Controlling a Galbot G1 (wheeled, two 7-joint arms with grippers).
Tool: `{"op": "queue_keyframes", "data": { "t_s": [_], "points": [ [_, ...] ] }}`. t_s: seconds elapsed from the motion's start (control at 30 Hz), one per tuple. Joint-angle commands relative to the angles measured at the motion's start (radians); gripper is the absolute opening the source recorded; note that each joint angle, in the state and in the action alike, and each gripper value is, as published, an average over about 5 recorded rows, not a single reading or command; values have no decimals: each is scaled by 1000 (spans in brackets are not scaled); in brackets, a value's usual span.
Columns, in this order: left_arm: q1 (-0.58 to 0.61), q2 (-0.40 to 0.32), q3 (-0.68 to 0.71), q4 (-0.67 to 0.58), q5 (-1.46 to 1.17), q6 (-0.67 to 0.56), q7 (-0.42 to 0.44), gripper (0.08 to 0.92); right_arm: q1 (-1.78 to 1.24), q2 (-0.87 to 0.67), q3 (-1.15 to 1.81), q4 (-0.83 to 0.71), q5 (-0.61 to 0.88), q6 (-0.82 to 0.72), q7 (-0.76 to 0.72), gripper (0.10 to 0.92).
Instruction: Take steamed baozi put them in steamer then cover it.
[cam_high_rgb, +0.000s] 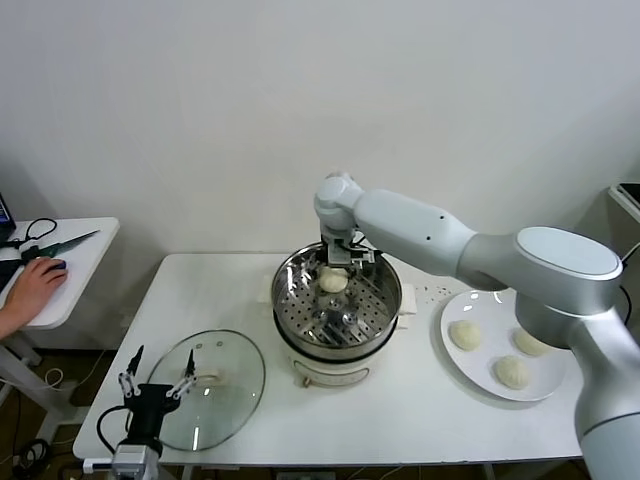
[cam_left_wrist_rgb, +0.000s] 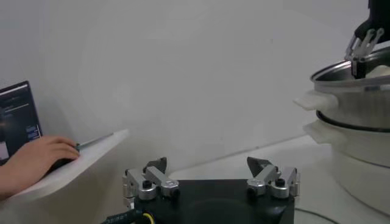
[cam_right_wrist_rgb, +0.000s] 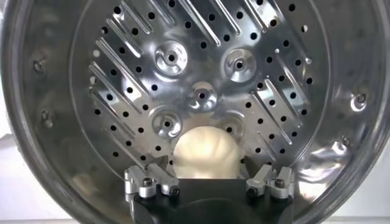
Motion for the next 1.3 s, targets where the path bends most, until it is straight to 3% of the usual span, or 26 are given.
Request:
{"op": "queue_keyframes", "data": {
  "t_s": [0.03, 0.2, 0.37, 0.57, 0.67, 0.77, 0.93, 1.3],
  "points": [
    [4, 2, 1, -2, 2, -1, -1, 823, 51, -61, 6, 75, 67, -7, -6, 823],
    [10, 5, 1, -9, 3, -1, -1, 823, 147, -174, -12, 144, 188, -37, -14, 823],
    [12, 4, 6, -19, 2, 1, 0, 823, 265, -331, -106, 175, 513, -181, -9, 823],
    [12, -14, 25, -35, -1, 3, 1, 823, 380, -557, -296, 325, 816, -650, 212, 823],
    [18, -15, 29, -45, 0, 3, 2, 823, 364, -655, -297, 362, 896, -826, 171, 823],
    [25, -11, 27, -50, -1, 1, 3, 823, 324, -729, -290, 357, 930, -903, 98, 823],
    [42, -6, 20, -55, -3, -4, 2, 823, 235, -788, -298, 302, 911, -900, 69, 823],
    [61, -9, 12, -57, -3, -7, 0, 823, -156, -755, 10, 142, 648, -790, 37, 823]
  ]
}}
